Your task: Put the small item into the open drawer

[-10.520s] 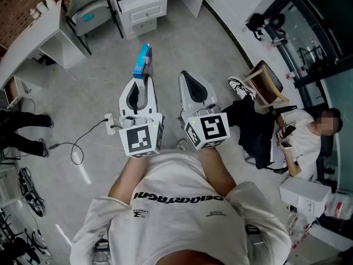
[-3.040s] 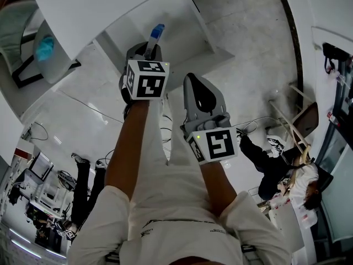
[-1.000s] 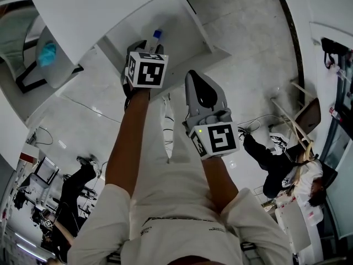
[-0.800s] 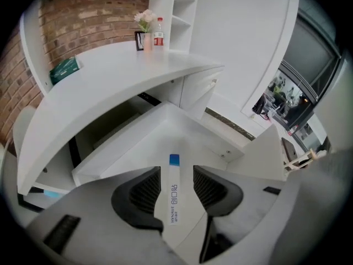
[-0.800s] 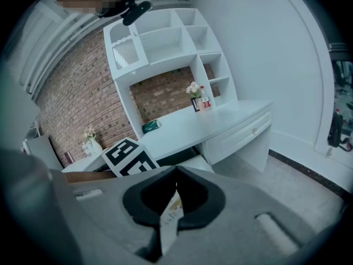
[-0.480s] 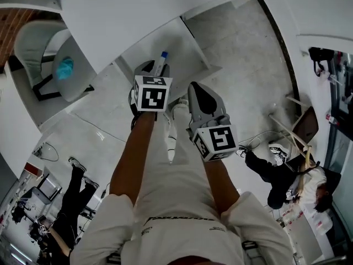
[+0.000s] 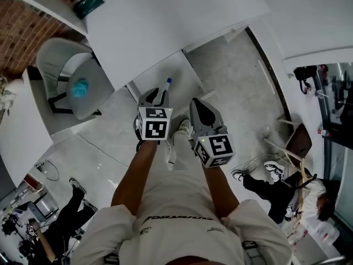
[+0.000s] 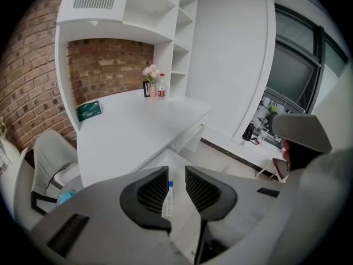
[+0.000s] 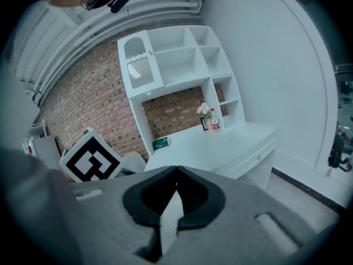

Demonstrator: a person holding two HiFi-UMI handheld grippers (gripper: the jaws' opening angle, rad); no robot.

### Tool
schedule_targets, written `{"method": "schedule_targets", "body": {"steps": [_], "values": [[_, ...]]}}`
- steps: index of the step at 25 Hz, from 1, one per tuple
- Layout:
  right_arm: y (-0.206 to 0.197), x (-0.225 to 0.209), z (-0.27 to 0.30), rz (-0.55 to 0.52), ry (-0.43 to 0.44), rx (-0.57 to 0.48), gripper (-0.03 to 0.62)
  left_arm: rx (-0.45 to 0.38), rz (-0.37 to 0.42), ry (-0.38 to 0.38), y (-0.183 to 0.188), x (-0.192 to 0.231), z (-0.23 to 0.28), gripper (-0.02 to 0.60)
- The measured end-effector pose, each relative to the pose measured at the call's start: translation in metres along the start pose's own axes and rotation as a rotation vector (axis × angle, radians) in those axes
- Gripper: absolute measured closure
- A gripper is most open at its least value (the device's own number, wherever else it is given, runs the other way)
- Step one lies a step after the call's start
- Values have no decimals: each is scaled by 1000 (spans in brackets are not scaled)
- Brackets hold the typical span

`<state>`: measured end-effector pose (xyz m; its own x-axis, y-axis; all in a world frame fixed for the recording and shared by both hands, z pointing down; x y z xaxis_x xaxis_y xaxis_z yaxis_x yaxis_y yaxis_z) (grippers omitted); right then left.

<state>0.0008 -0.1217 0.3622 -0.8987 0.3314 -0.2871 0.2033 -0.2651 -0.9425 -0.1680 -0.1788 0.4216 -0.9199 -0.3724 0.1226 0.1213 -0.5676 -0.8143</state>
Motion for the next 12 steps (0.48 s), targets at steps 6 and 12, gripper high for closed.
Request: {"method": "schedule_targets", "body": {"steps": [6,12], "values": [[45,19,-10,-24,37,-47,595,-137,-3,-6,37,2,-54,523],[90,34,-27,-57,69,-145,595,-313,-41,-12,81,-12,-105,567]]}}
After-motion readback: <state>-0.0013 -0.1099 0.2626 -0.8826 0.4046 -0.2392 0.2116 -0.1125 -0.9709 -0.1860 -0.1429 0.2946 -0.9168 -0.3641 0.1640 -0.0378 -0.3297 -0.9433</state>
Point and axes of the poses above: the fingertips, and each gripper's own axes: z forward along the fingers, x to its left, y out of its top, the point moved 10 cm from there along -z, backward along the fingers, and after that the axes turned 15 degrees about -x, right-handed, at the moved point
